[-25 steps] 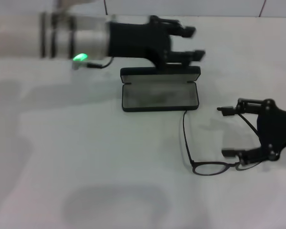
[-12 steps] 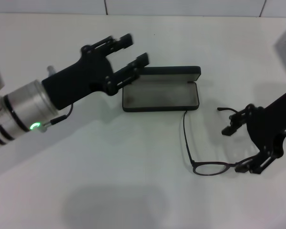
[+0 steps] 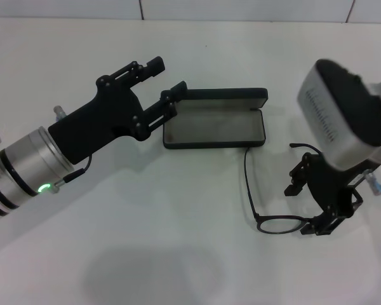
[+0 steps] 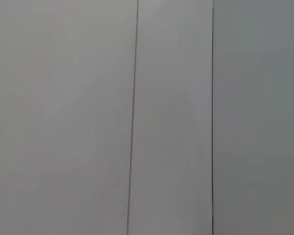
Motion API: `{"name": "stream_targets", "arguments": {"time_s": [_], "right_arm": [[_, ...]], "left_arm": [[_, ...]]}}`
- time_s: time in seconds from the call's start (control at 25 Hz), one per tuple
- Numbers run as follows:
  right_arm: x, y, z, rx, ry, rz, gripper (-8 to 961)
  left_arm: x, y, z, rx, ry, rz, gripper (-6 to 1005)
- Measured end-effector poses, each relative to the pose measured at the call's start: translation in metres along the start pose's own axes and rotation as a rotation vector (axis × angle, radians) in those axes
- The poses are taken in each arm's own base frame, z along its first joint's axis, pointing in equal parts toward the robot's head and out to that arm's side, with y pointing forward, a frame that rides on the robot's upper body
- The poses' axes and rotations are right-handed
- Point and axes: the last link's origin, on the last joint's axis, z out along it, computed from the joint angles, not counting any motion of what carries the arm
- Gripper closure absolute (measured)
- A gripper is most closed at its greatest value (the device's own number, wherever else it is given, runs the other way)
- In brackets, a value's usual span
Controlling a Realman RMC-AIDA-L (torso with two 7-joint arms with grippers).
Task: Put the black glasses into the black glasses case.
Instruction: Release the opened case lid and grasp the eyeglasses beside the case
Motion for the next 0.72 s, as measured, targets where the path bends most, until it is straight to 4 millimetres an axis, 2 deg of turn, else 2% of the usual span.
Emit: {"name": "stream_targets", "arguments": {"time_s": [0.24, 0.36, 0.44, 0.68, 0.72], "right_arm": [[-0.006, 0.002, 0.016, -0.003, 0.062, -0.036, 250], [-0.008, 0.003, 0.021, -0.008, 0.079, -0.051, 305], [-0.009, 0.004, 0.022, -0.012, 0.086, -0.058, 342], [-0.012, 0.004, 0.024, -0.005, 0.095, -0.068, 336], [-0.012, 0.004, 0.024, -0.005, 0.096, -0.068, 371]], "left_arm": [[0.0, 0.001, 0.0, 0.007, 0.005, 0.0, 409], [0.0, 0.0, -0.001, 0.008, 0.005, 0.001, 409], [0.0, -0.001, -0.001, 0.01, 0.006, 0.002, 409], [0.001, -0.003, -0.002, 0.018, 0.005, 0.007, 408], [0.001, -0.003, -0.002, 0.018, 0.005, 0.007, 408]]}}
